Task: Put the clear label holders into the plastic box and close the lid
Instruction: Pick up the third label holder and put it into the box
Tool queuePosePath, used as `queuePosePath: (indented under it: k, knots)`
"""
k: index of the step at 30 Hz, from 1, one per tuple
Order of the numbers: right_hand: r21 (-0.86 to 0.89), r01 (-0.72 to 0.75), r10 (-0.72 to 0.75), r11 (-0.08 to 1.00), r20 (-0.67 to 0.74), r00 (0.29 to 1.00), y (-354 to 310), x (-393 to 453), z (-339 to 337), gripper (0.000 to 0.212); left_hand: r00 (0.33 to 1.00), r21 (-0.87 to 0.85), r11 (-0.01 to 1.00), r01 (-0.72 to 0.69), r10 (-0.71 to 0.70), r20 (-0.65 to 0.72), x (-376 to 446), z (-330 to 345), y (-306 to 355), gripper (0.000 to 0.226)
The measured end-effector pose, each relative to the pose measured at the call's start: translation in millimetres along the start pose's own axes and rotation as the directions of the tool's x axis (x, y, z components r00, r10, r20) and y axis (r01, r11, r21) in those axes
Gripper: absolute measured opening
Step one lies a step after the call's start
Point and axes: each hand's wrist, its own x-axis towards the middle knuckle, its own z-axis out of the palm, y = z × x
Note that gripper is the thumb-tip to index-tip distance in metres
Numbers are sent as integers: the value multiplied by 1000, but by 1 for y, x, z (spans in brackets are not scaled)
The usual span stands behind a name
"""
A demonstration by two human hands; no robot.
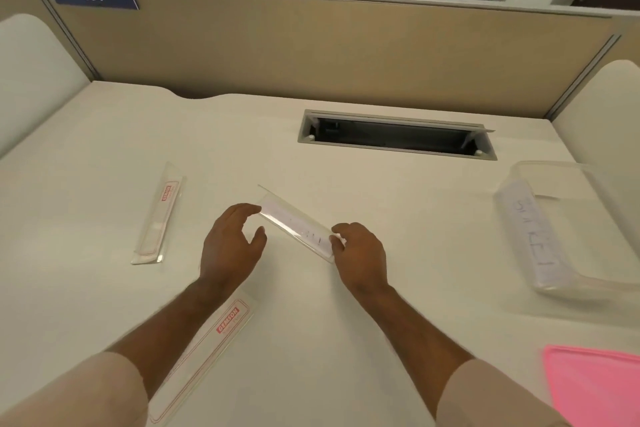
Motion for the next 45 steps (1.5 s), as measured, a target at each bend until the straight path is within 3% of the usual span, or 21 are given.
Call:
queuePosePath:
  k: [6,10,13,15,19,22,28,30,37,41,45]
  knots:
    - [40,80,-69,996,-226,972,8,-9,-2,12,993,-61,991,116,-113,42,13,6,-13,46]
    - [43,160,-140,986,-293,946,19,-25,-13,9,979,-219,954,203,-194,58,22,10,-12,54]
    - [49,201,-175,978,-317,932,28,-38,-26,8,930,-365,857,365,-320,180,26,7,-6,59]
    - [81,211,-174,974,-324,930,32,-46,-34,9,881,-366,809,460,-366,298,27,2,-1,62]
    - [163,228,-161,960,-344,925,37,-61,-51,10,817,-364,786,499,-287,501,20,-12,11,48]
    - [208,230,-146,951,-354,924,39,-76,-62,10,766,-375,758,533,-245,594,0,-23,15,60]
    - [242,269,-156,932,-403,902,39,-95,-77,20,739,-525,584,619,-204,643,-34,-31,26,77]
    - [250,272,-154,929,-407,900,38,-100,-80,20,742,-530,581,617,-205,638,-40,-33,29,86]
    - [253,282,-155,925,-427,891,36,-110,-90,19,764,-545,590,595,-204,612,-42,-46,49,51]
    - [294,255,-119,921,-412,904,34,-112,-98,20,752,-600,493,630,-196,629,-47,-50,52,51]
    - [324,173,-63,930,-324,944,31,-116,-105,26,784,-655,437,616,-253,567,-57,-51,62,56]
